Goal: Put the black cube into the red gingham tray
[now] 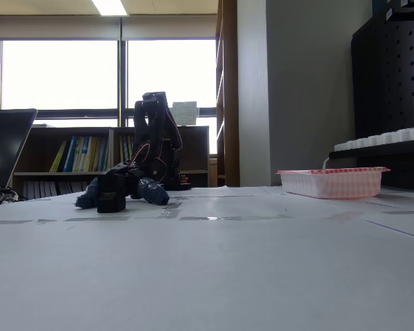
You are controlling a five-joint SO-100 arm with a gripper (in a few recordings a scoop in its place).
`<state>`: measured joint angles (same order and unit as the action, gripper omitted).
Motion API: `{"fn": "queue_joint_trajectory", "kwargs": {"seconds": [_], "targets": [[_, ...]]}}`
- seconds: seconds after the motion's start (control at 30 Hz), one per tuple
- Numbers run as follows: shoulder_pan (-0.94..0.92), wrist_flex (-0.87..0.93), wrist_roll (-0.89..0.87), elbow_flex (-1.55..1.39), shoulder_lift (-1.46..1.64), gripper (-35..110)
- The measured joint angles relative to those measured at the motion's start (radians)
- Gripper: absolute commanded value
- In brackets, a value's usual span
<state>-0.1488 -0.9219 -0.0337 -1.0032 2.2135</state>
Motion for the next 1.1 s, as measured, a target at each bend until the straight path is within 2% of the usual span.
{"fn": "queue_joint_trajectory", "kwargs": {"seconds": [1.1], "targets": [[0.069, 0.057, 0.028, -0.301, 0.164, 52]]}}
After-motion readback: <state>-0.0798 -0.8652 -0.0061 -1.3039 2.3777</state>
